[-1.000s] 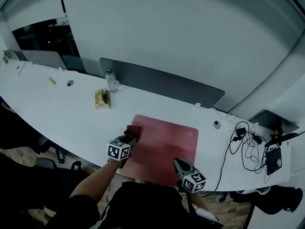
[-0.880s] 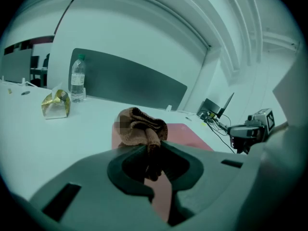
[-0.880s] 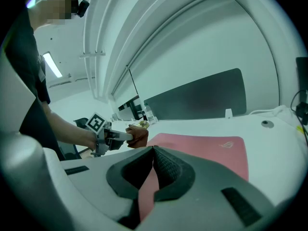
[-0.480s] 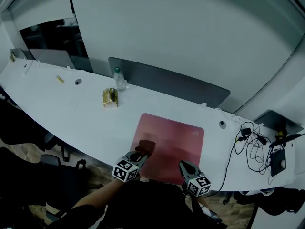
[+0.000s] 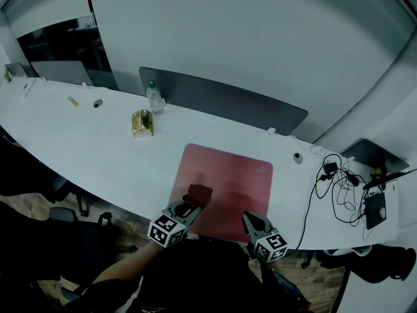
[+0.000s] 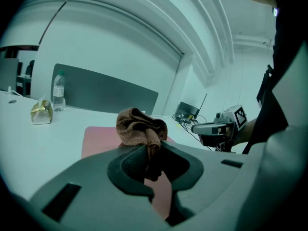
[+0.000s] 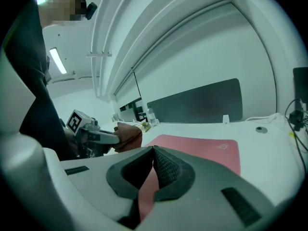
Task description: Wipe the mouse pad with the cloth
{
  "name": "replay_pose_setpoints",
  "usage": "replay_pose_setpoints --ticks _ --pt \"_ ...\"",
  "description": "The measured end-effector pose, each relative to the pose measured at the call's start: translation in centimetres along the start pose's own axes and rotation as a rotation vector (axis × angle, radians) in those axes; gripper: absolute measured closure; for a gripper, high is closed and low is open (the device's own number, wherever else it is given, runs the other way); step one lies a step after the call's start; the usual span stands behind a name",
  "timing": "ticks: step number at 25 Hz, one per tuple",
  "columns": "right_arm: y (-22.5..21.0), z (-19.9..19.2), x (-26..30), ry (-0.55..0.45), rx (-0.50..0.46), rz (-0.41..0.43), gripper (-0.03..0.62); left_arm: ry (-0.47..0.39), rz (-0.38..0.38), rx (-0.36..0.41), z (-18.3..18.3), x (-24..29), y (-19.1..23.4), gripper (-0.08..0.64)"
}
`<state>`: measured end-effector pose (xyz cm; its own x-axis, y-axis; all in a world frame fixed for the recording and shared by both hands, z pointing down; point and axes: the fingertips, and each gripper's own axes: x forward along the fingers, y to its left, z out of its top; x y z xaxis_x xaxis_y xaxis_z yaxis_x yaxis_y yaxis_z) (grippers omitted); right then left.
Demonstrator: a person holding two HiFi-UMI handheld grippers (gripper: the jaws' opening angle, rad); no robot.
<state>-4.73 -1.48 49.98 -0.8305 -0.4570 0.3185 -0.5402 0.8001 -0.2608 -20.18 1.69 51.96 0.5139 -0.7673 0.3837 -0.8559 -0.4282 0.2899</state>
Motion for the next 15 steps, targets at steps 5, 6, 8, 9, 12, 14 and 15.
replay_pose_setpoints --ticks 5,6,8,9,12,14,15 --pt "-0.1 -0.3 -0.3 -0.013 0.002 -0.008 0.566 -0.004 -0.027 0.008 0.1 0.3 -1.0 0.502" --pt "-0.1 -0.3 -0.3 -0.015 0.003 -0.008 0.566 -0.003 -0.029 0.013 0.1 0.3 -1.0 0.502" --pt "0.0 -0.4 -0.2 -0.017 0.005 -0.009 0.566 0.001 -0.030 0.015 0.0 0.4 -1.0 0.502" --pt "0.1 -0.4 -0.2 -0.018 0.007 -0.010 0.566 0.005 -0.030 0.014 -0.1 0.4 -0.9 0.502" --pt "0.0 -0.6 -0.4 -0.020 0.012 -0.013 0.566 0.011 -0.035 0.014 -0.2 0.5 -1.1 0.502" --pt "0.0 -0.7 -0.5 -0.021 0.014 -0.013 0.566 0.011 -0.037 0.016 -0.1 0.7 -1.2 0.502" --pt "0.0 -0.7 -0.6 -0.021 0.015 -0.014 0.566 0.011 -0.038 0.018 -0.1 0.7 -1.2 0.502"
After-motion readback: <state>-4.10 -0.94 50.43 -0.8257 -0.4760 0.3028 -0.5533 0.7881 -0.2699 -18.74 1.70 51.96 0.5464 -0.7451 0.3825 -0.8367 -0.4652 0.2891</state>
